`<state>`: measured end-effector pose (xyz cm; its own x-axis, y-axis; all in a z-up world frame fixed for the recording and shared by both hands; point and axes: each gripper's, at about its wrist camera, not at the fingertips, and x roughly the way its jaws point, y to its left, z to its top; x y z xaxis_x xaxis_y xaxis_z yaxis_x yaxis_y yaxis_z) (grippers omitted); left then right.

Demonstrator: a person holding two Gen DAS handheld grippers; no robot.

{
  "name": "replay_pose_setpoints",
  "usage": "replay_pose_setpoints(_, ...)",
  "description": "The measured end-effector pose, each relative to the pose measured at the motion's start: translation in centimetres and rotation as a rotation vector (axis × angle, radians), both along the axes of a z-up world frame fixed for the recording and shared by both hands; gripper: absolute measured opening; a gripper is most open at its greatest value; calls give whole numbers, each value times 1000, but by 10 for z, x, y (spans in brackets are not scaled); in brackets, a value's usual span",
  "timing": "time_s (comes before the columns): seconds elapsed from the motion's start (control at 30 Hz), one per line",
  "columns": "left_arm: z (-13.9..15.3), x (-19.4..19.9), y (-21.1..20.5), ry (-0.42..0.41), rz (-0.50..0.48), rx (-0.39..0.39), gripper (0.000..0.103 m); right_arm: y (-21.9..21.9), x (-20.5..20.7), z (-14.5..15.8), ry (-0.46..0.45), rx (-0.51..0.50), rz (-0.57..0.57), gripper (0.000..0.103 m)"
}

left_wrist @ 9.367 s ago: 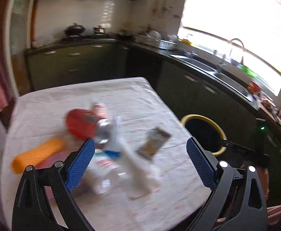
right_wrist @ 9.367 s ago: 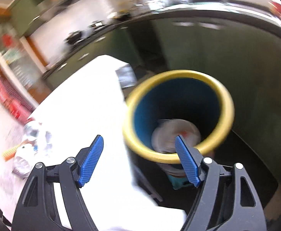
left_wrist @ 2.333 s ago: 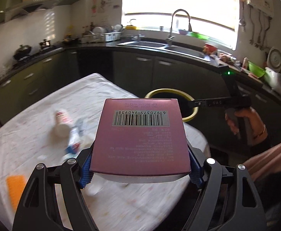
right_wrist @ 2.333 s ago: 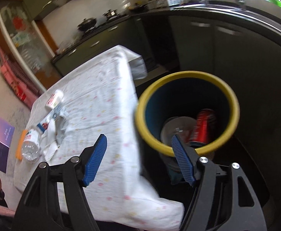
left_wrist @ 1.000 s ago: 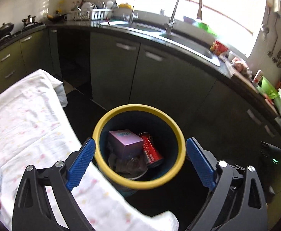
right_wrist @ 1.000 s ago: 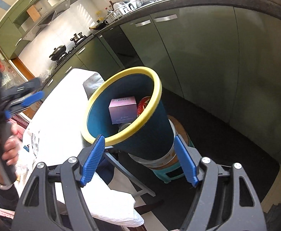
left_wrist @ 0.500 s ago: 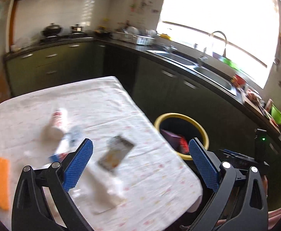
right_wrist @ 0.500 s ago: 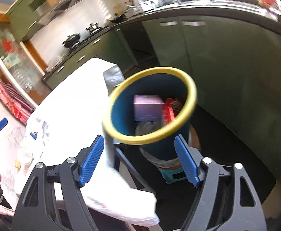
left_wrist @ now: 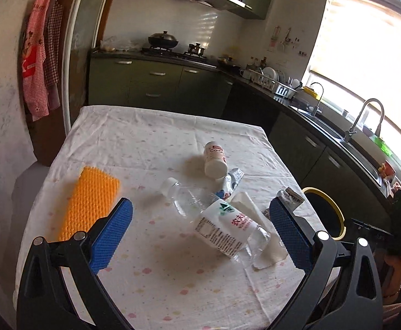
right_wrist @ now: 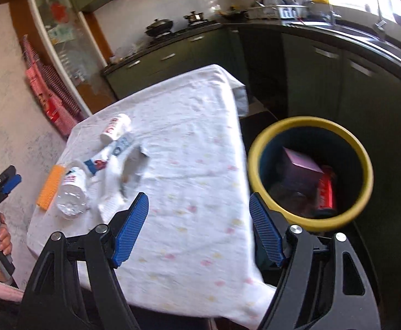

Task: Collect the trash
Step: 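Move the right gripper over the white supplement bottle, then grasp the white supplement bottle with the right gripper and lift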

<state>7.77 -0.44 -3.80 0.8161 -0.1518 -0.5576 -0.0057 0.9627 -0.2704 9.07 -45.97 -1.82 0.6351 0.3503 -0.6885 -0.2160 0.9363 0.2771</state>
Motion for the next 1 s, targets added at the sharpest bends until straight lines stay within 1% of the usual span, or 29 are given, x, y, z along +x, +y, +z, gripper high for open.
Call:
replay_pose_setpoints(0.17,-16,-1,15,20,-1,-47,98,53,17,17,-33,-18,90,72)
replay_pose_setpoints(0.27,-24,1,16,31,-2,-53,98,91,35,27,-46,-23,151,72)
replay_pose_setpoints(0.37,-31,2,18,41,4,-53,98,127,58,30,-46,-34,210,72)
replay_pose_setpoints(0.47,-37,4,22,54,5,-68,98,169,95,22,-2,-50,269,72)
replay_pose_setpoints(0.57,-42,6,28,60,10,-77,98,203,128,13,27,-103,296,71)
replay_pose_setpoints(0.6,-44,6,29,61,12,-78,98,210,139,9,48,-107,305,71)
replay_pose_setpoints(0.67,-45,7,32,65,18,-77,98,225,166,1,119,-85,312,71)
replay_pose_setpoints(0.73,-47,8,34,67,26,-81,98,237,184,-3,157,-85,307,71)
replay_pose_setpoints(0.83,-52,12,37,76,24,-93,98,258,207,-14,208,-151,282,68)
replay_pose_setpoints(0.93,-55,13,38,80,21,-88,98,271,221,-31,299,-179,281,64)
replay_pose_setpoints(1.0,-56,12,38,77,23,-78,98,278,223,-40,316,-213,278,63)
